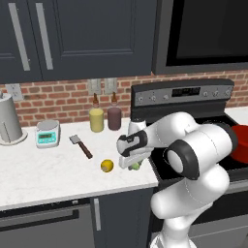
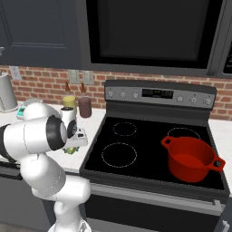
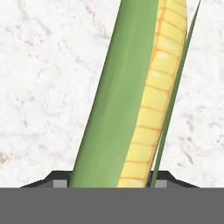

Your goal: Put the lemon and corn in the pot. Retrieve the spatula and lightly stir the vegetables in the pot.

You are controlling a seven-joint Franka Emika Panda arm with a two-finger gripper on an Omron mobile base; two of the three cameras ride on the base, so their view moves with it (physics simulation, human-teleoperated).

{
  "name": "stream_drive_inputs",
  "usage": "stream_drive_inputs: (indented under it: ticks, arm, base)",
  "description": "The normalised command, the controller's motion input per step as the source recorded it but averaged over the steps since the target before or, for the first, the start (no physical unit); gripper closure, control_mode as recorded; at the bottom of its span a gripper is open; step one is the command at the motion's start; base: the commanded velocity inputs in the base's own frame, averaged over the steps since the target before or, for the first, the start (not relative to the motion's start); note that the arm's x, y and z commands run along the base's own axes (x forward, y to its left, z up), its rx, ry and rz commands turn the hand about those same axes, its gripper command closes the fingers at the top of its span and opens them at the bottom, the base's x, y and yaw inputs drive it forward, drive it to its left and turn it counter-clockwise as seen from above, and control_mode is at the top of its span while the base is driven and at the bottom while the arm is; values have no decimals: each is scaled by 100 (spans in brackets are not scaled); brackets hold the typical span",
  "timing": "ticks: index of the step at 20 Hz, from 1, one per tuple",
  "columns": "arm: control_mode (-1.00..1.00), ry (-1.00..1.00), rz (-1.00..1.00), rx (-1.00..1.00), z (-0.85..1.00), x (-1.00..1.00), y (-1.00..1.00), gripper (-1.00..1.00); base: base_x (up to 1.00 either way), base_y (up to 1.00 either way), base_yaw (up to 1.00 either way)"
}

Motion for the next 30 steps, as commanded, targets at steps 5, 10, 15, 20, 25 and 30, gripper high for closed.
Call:
stream_drive_inputs:
  ticks: [5, 10, 15, 20, 25, 30]
  arm:
    - [-100, 0, 0, 0, 0, -7, 0, 100]
    - [-100, -27, 1, 0, 31, -73, -27, 100]
    - [-100, -32, 0, 0, 86, -70, -53, 100]
    - [-100, -17, 0, 0, 100, -50, -63, 100]
    - [-100, -3, 0, 0, 96, -39, -74, 100]
    - [-100, 0, 0, -2, 79, -28, -76, 100]
  base:
    - [0, 0, 0]
    - [0, 0, 0]
    - [0, 0, 0]
    - [0, 0, 0]
    - [0, 0, 0]
    - [0, 0, 0]
